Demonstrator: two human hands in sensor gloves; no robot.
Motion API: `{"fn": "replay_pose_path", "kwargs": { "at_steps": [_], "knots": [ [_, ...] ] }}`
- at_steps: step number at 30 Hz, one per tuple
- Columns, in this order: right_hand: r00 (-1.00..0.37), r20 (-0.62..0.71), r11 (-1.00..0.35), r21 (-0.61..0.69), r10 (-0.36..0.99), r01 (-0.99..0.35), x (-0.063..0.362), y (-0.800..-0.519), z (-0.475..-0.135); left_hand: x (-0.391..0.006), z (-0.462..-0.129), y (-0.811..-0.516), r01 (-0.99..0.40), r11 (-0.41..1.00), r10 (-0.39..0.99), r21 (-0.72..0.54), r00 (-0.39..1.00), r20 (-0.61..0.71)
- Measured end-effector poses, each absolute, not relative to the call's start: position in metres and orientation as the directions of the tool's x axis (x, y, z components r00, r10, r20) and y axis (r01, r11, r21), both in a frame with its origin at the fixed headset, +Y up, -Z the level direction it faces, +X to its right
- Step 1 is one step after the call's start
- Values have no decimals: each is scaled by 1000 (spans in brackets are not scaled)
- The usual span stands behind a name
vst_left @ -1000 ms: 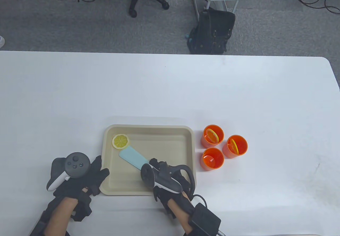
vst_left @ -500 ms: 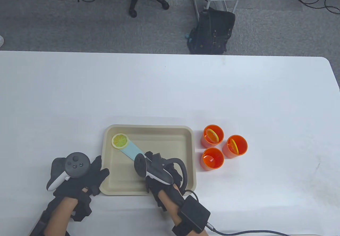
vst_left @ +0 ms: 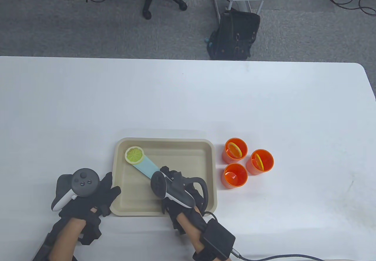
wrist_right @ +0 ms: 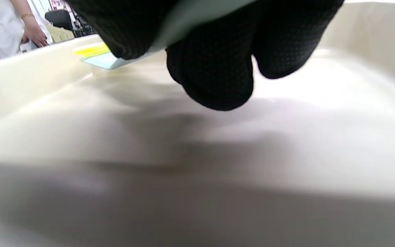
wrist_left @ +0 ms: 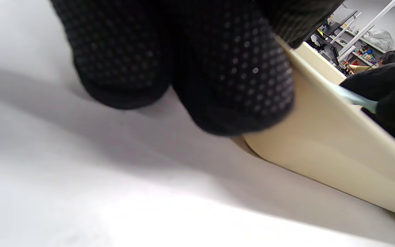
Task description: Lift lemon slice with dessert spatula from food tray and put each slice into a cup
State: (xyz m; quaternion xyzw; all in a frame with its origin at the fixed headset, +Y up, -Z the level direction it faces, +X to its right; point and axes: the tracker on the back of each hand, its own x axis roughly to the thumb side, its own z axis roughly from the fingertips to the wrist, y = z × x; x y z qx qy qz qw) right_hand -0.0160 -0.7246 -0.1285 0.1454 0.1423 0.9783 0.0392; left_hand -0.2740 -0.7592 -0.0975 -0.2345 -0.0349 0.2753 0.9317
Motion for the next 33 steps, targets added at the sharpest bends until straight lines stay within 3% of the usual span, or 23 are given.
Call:
{"fn": "replay_pose_path", "kwargs": {
  "at_steps": [6,16,23,33],
  "knots": [
    [-950,245,-957,261,195,-129,5,-705,-125,-274,-97,-759,-498,738,530,-455,845,-66],
    [-956,213,-969,186,202,-164,46,-685,-115,-274,-97,-760,-502,736,533,-455,844,-68],
    [-965,123,-965,156,233,-213,95,-670,-113,-275,-97,-760,-500,738,531,-454,845,-67],
    [-923,-65,-920,85,379,-383,191,-659,-99,-275,-96,-760,-498,737,531,-457,845,-65]
  ]
}}
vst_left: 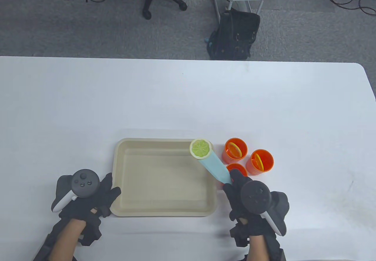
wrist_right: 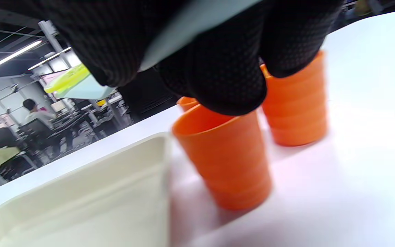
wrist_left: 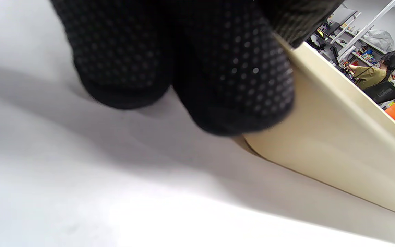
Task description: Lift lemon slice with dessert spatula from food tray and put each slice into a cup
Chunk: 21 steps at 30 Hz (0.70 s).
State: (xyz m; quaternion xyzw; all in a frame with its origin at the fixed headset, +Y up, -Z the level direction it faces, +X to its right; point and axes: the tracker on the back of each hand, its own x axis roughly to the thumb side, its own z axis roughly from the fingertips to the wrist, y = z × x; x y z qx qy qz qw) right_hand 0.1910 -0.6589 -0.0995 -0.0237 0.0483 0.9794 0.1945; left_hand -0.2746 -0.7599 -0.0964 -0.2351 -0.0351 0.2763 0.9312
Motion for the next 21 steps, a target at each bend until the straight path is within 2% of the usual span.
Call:
{"fn": "replay_pose_path", "kwargs": {
  "at_steps": [3,8,21],
  "knots": [
    [-922,-101,-923,57,373,-380,212,-659,-94,-274,-96,-760,-501,736,533,-455,844,-67],
    [-879,-156,-884,60,451,-464,237,-663,-84,-275,-95,-760,-505,735,536,-453,842,-70],
    [-827,-359,-851,140,432,-506,274,-680,-79,-275,-95,-761,-511,729,542,-455,837,-73]
  ]
}}
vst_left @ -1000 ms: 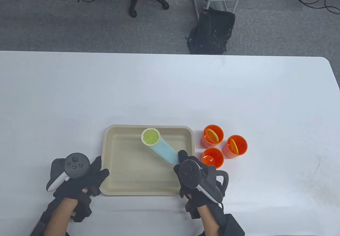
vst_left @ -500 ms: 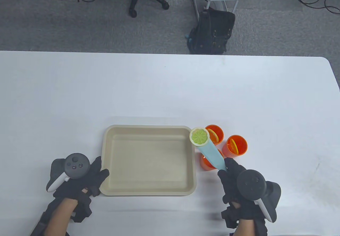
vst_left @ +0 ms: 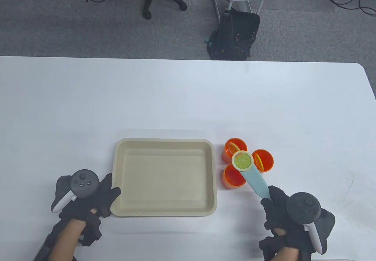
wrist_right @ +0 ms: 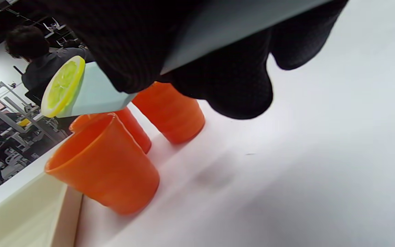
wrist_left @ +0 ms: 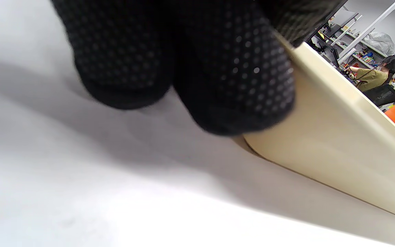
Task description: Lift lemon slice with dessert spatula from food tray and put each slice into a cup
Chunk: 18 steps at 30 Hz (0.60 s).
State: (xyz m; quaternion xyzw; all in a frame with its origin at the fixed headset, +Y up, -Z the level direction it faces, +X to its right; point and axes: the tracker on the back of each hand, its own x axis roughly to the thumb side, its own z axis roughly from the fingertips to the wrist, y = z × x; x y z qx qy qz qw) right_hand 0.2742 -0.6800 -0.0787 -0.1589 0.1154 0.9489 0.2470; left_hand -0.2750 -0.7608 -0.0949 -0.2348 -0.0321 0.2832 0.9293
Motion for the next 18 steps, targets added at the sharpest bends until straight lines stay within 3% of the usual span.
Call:
{"fn": "replay_pose_path", "kwargs": {
  "at_steps": [18],
  "knots": [
    [-815,-417,-866,117,402,-487,276,-679,-76,-275,-94,-761,-513,727,543,-457,836,-76]
  ]
}}
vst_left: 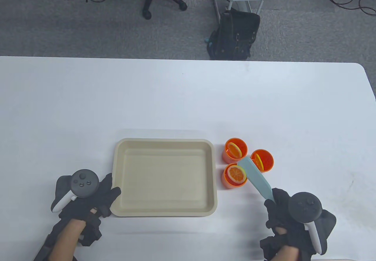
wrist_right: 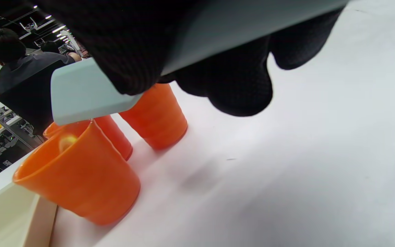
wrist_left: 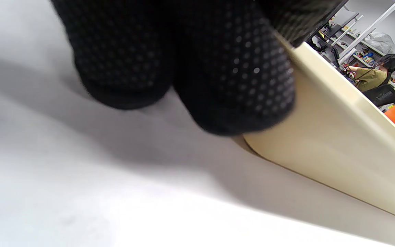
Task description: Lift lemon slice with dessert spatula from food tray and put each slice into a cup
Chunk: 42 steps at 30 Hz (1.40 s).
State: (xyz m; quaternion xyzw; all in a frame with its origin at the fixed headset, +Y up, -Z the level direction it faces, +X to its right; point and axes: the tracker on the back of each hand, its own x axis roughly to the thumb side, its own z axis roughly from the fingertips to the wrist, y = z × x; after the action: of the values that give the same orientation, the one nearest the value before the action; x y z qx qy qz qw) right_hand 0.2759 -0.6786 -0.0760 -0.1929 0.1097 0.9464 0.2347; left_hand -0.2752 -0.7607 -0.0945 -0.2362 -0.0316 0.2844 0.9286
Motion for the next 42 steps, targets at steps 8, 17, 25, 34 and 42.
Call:
{"fn": "replay_pose_path", "kwargs": {
  "at_steps": [8,17,25,34,42],
  "knots": [
    [-896,-287,-909,147,339,-391,236,-668,-84,-275,-95,-760,-513,727,541,-456,837,-78],
    [-968,-66,-944,216,241,-250,158,-662,-92,-274,-94,-760,-504,737,529,-450,845,-79],
    [-958,92,-924,302,271,-232,113,-673,-98,-274,-94,-760,-504,735,531,-455,844,-78],
    [-973,149,-929,352,174,-112,78,-696,-101,-273,-94,-760,-502,736,529,-455,845,-77],
    [-978,179,-950,310,108,-49,58,-716,-104,-273,-94,-760,-501,735,529,-456,845,-76]
  ]
}}
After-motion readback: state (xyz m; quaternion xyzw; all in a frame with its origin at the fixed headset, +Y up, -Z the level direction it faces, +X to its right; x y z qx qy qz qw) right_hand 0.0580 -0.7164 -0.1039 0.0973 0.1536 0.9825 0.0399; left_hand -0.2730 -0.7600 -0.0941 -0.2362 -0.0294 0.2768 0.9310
